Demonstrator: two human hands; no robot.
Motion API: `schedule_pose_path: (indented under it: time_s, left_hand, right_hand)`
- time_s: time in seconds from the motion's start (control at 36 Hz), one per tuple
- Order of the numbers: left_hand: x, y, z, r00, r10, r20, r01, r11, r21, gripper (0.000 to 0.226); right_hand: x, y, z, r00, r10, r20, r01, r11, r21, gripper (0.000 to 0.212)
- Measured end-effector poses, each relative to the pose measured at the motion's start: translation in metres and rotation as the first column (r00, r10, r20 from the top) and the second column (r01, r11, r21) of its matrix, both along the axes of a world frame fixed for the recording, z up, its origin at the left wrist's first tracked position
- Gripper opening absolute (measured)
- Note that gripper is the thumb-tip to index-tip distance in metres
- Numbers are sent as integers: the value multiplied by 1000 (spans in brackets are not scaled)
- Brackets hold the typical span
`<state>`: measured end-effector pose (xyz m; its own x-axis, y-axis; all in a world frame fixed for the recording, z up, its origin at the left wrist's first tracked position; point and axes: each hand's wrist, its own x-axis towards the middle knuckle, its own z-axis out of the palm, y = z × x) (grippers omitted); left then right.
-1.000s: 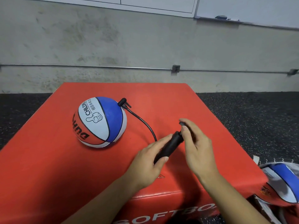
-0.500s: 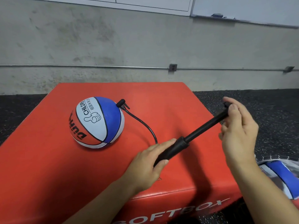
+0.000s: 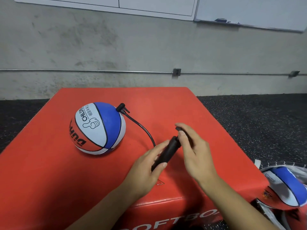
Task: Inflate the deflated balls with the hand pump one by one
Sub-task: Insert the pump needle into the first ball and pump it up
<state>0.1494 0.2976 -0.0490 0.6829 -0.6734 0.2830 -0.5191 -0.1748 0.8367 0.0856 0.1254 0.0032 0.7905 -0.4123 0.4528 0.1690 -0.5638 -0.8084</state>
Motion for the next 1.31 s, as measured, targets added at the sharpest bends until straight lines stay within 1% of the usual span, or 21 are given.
schedule_pose_path:
  time_s: [0.11, 0.14, 0.17, 0.19, 0.22, 0.28, 0.33, 0.39, 0.44, 0.47, 0.5, 0.53, 0.58, 0.64, 0.72, 0.86, 0.94, 1.03, 1.08, 1.22, 1.31]
  left_hand:
    - [4, 6, 12, 999, 49, 11, -49, 999, 2, 63]
    - [6, 10, 20, 995, 78, 56, -78, 997, -11, 57]
    - [10, 17, 28, 981, 129, 145, -127, 992, -24, 52]
    - [16, 26, 38, 944, 197, 265, -194, 980, -38, 49]
    - [23, 36, 47, 885, 270, 379, -265, 962, -66, 47]
    - [42, 62, 62, 757, 390, 524, -372, 917, -145, 50]
    - [63, 93, 69, 657, 454, 602, -461, 874, -156, 63]
    - [79, 119, 68, 611, 502, 612, -588, 805, -73, 89]
    - [88, 137, 63, 616, 559, 555, -694, 718, 48, 115]
    - [91, 142, 61, 641, 574, 510, -710, 696, 109, 123]
    - [93, 145, 60, 679, 579, 452, -699, 697, 156, 129]
    - [95, 146, 59, 721, 574, 388, -671, 719, 183, 132]
    - [98, 146, 58, 784, 540, 306, -604, 778, 176, 137]
    - [100, 145, 56, 799, 515, 311, -577, 803, 151, 134]
    - [103, 144, 54, 771, 529, 354, -601, 789, 130, 127]
    - [107, 144, 53, 743, 561, 365, -631, 770, 100, 119]
    - [106, 144, 57, 763, 558, 326, -614, 783, 97, 121]
    - [102, 142, 59, 798, 536, 275, -575, 813, 85, 126]
    - [98, 141, 57, 810, 521, 268, -561, 822, 96, 128]
    - [95, 140, 57, 785, 511, 350, -577, 809, 114, 121]
    - [92, 141, 57, 754, 528, 390, -606, 788, 105, 122]
  right_hand:
    - [9, 9, 8, 1000, 26, 5, -26, 999, -34, 30]
    - [13, 13, 10, 1000, 25, 5, -25, 998, -65, 32]
    - [16, 16, 12, 1000, 21, 2, -20, 994, -103, 34]
    - [19, 20, 13, 1000, 13, -4, -14, 991, -136, 37]
    - [23, 23, 14, 1000, 6, -14, -8, 987, -158, 39]
    - [30, 29, 17, 999, -3, -36, -3, 985, -172, 43]
    - [37, 34, 20, 999, 0, -48, -9, 985, -175, 45]
    - [43, 40, 23, 999, 8, -50, -17, 984, -178, 46]
    - [47, 47, 25, 998, 14, -53, -24, 983, -184, 45]
    - [49, 50, 26, 998, 16, -52, -26, 981, -190, 45]
    - [50, 53, 26, 999, 17, -52, -27, 980, -198, 44]
    - [51, 56, 27, 999, 17, -51, -27, 979, -203, 44]
    - [52, 59, 27, 999, 15, -48, -25, 978, -205, 43]
    - [53, 60, 26, 999, 17, -41, -25, 980, -199, 42]
    - [52, 61, 24, 999, 14, -31, -19, 982, -187, 40]
    - [49, 60, 25, 1000, 11, -4, -12, 984, -178, 35]
    - [48, 59, 27, 1000, 17, 19, -15, 991, -130, 30]
    - [46, 58, 29, 1000, 10, 27, -7, 994, -108, 30]
    - [44, 57, 31, 1000, 5, 18, -3, 995, -100, 31]
    - [40, 49, 34, 1000, -14, 19, 15, 998, -54, 30]
    - [38, 32, 36, 999, -12, 40, 9, 998, 59, 24]
